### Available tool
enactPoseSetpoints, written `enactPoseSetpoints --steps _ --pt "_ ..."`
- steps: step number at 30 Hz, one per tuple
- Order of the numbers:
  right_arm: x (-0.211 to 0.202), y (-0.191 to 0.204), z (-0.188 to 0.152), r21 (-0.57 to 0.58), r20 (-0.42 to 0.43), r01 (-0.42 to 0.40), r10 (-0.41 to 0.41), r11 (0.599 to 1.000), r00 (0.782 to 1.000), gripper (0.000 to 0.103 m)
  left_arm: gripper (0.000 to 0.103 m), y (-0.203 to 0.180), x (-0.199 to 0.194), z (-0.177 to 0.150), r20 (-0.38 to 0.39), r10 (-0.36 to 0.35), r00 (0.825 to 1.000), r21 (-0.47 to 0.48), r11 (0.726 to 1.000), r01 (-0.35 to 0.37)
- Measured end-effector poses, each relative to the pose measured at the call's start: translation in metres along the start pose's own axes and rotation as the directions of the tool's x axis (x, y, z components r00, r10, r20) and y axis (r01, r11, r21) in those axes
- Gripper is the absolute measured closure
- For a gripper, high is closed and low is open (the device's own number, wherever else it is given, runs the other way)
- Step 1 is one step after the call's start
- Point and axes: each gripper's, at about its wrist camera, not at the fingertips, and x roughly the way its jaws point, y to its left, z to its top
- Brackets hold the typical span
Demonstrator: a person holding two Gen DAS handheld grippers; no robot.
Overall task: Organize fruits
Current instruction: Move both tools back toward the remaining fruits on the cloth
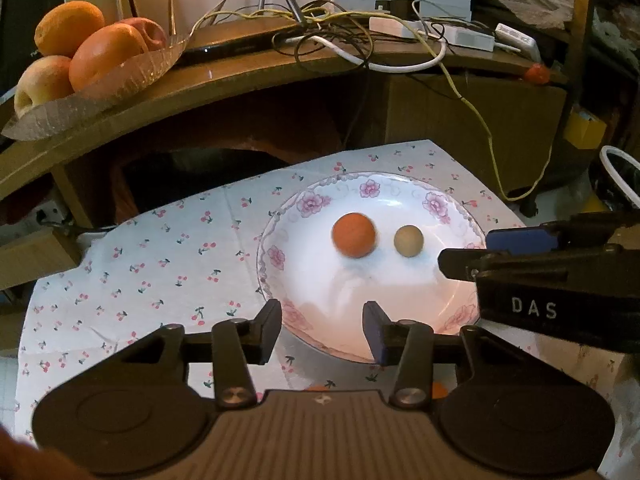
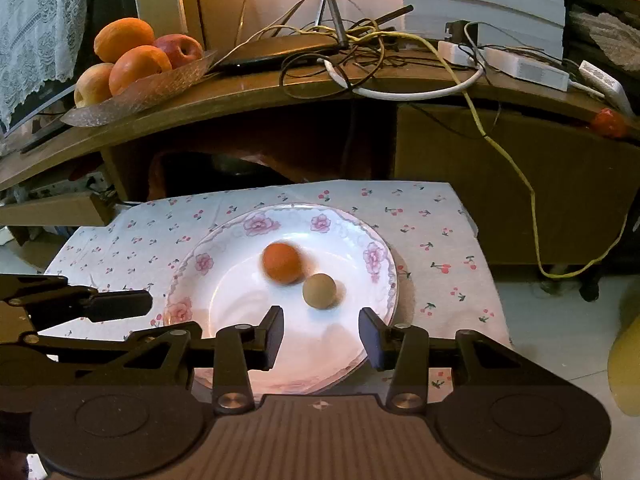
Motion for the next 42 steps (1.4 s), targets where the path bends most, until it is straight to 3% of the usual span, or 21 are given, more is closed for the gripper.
enactPoseSetpoints --steps 42 --pt "-0.04 0.028 -0.032 -0.093 -0.028 -0.075 0.072 0.993 0.997 0.052 0.048 0.014 -0.054 -0.048 -0.035 -0.029 0.999 0.082 0.996 0.032"
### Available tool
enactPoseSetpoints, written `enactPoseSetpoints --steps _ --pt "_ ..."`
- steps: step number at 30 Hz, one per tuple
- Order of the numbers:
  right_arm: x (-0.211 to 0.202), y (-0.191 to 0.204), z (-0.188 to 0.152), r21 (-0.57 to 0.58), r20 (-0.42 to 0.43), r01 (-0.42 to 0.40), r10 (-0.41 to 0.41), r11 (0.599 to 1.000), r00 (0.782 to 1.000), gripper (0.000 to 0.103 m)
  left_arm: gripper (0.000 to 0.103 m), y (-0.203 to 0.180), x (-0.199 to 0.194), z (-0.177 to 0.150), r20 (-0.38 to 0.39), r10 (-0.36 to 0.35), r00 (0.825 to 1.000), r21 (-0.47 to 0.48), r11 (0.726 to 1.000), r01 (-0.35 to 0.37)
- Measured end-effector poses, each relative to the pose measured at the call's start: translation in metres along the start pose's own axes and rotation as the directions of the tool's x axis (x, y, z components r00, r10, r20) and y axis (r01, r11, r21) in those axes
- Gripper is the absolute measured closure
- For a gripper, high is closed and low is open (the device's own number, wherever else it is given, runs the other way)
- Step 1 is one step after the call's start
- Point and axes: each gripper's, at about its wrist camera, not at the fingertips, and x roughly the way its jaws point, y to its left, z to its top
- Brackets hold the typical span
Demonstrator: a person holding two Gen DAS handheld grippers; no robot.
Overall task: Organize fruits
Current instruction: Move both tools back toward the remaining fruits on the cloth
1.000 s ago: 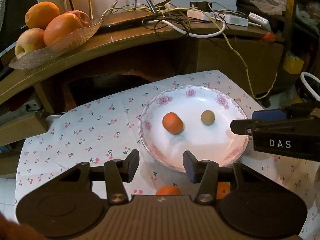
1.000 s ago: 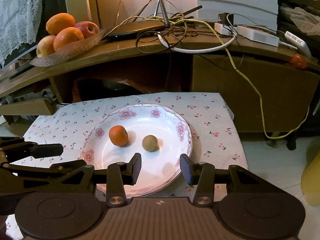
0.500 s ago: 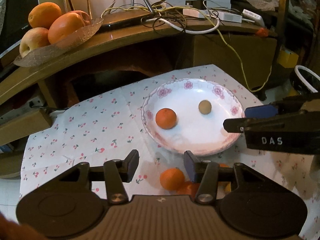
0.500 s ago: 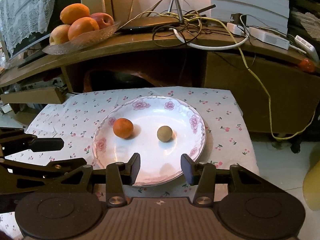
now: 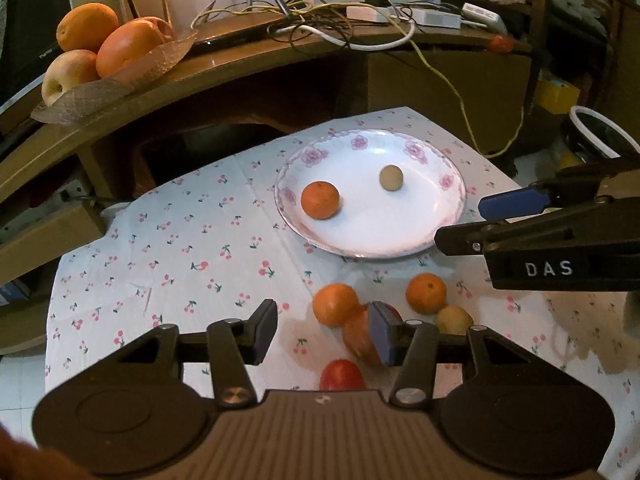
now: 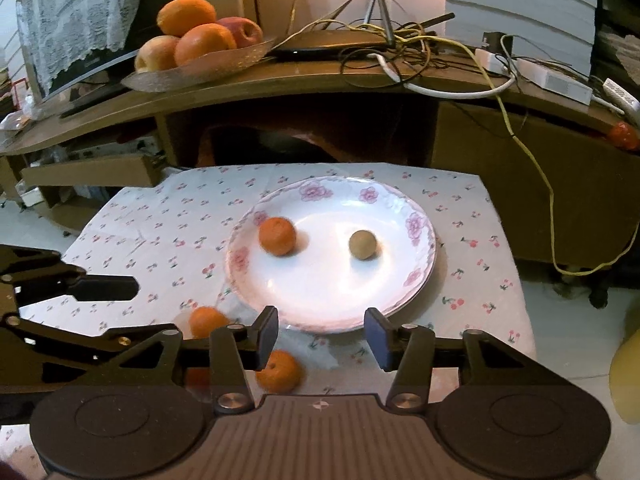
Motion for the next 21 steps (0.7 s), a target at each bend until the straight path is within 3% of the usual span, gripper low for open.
enactPoseSetpoints --steps 16,21 --pt "-0.03 0.01 -0.046 0.023 -0.072 -0.033 0.035 0.999 0.997 0.049 0.042 -0.007 -0.017 -0.029 -0.031 -0.041 0.999 0.073 0.996 0.043" --pt "-0.026 0.022 -0.058 -0.025 -0.107 -0.036 0.033 0.999 0.994 0.049 0.042 -0.003 -0.016 -0.039 -0.042 -0.047 0.998 0.078 0.996 0.05"
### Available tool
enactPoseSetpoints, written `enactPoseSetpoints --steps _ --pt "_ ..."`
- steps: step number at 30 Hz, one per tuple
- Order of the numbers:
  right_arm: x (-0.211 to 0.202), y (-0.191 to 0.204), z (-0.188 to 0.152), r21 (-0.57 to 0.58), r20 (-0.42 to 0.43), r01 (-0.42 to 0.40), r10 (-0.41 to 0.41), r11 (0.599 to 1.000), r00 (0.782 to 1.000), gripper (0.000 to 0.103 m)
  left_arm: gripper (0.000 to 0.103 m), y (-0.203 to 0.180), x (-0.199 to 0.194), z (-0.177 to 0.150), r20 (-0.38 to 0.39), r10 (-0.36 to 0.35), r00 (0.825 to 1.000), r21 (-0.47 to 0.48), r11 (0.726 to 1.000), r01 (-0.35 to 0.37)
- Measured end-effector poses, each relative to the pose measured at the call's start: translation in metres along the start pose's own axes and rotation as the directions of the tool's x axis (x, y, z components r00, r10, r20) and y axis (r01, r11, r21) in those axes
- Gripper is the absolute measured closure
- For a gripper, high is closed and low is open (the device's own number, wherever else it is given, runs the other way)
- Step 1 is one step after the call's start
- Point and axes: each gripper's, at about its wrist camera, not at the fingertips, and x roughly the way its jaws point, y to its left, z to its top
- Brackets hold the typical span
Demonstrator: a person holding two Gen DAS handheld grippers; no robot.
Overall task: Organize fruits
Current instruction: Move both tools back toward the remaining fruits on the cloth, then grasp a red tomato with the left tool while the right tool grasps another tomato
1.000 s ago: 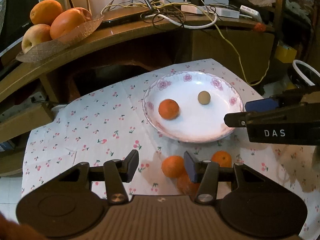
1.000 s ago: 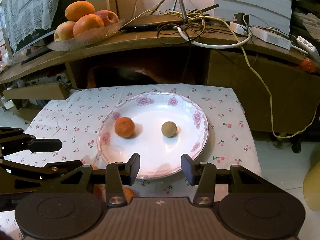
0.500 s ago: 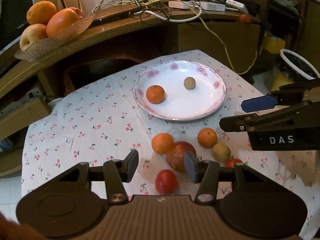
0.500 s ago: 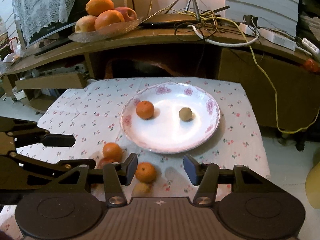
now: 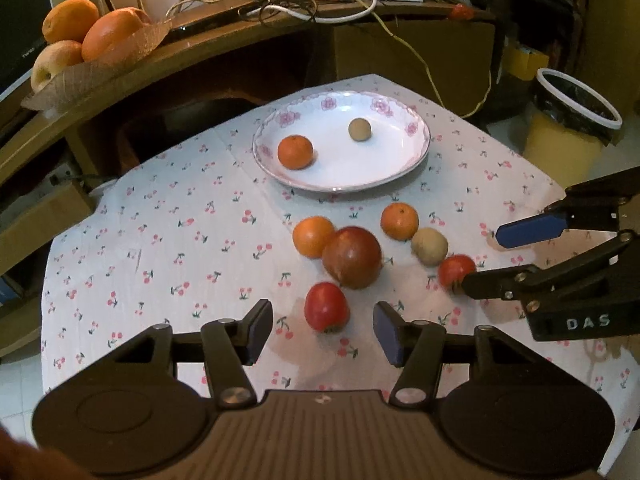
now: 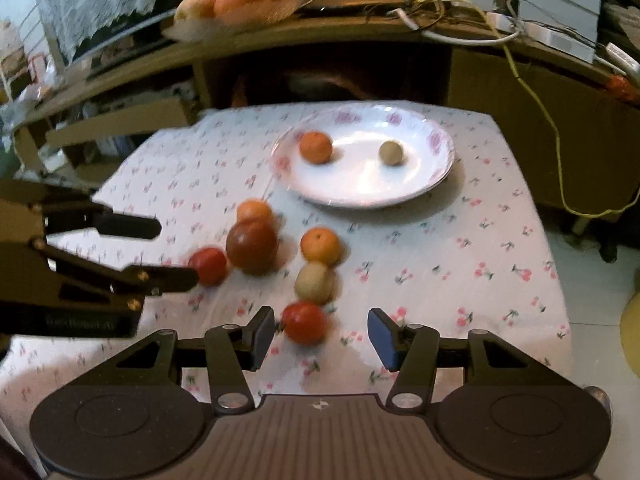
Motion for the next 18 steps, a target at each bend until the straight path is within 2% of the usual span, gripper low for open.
enactPoseSetpoints --steps 8,16,18 --pt "0.01 0.004 0.003 -0.024 -0.019 -0.013 0.012 1.0 1.0 0.049 0.042 0.0 0.015 -0.002 0.003 -0.017 1.0 0.006 1.0 0.017" --pt "0.017 -0.001 0.0 -0.033 -0.052 -0.024 0.022 0.999 0.998 0.05 0.042 -0.006 0.033 -0.004 -0.006 0.001 1.0 0.027 1.0 -0.001" --pt "0.018 -0.001 0.0 -0.039 -0.055 -0.027 0.025 0.999 0.998 0.052 0.042 -0.007 0.035 -0.003 -0.005 0.003 1.0 0.027 1.0 -0.002"
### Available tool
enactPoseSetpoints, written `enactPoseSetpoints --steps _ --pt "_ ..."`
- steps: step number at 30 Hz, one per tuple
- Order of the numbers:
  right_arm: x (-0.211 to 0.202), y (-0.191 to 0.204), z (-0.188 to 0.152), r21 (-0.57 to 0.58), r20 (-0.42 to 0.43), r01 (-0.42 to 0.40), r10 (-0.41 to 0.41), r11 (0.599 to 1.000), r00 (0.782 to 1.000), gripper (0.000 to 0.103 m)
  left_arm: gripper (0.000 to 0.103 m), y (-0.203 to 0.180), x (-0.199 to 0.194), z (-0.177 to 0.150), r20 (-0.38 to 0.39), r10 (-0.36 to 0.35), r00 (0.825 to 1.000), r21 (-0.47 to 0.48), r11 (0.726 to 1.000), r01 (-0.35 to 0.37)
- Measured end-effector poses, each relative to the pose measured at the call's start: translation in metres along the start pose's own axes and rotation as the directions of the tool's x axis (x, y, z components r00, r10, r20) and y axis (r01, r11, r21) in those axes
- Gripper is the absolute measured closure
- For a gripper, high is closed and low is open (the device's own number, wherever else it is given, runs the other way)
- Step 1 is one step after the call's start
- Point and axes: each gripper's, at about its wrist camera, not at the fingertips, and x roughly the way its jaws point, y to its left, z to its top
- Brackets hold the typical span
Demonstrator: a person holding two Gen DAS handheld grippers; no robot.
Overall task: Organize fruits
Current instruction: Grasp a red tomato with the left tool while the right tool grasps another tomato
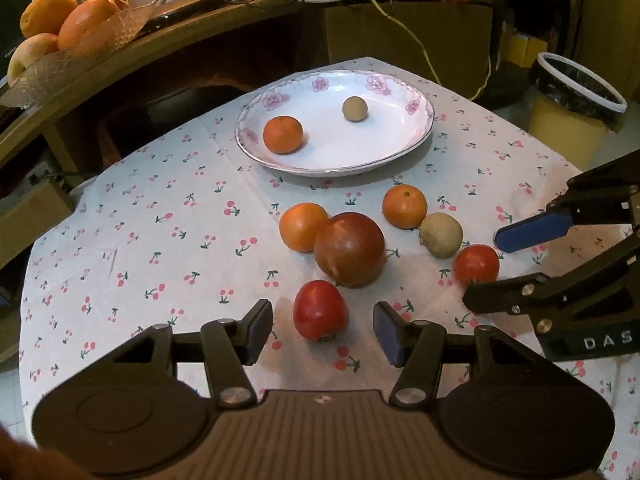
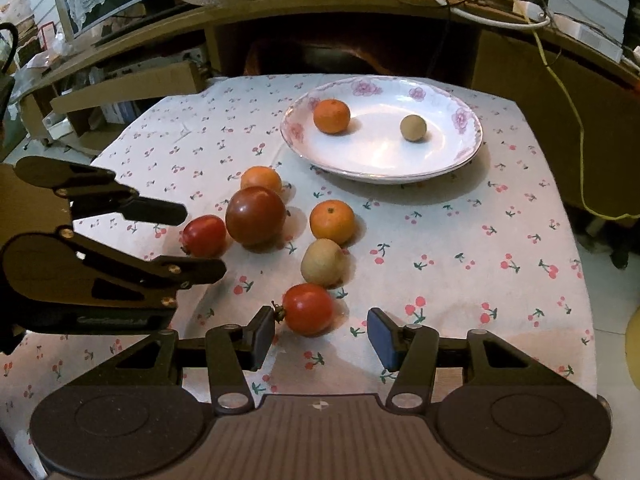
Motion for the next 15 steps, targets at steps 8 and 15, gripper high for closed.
enactPoseSetpoints --steps 8,15 --pt "0.0 -0.002 0.002 0.003 -0.006 -0.022 0.022 1.0 1.0 0.072 0.061 -0.001 0.004 0.002 -0.006 -0.007 1.0 -0.001 1.0 0.007" --pt "-0.006 -0.002 0.001 -0.008 -0.014 -0.034 0.034 0.999 0.999 0.073 0.068 -0.004 -0.008 0.0 -0.015 -0.03 0.999 0.002 1.0 0.03"
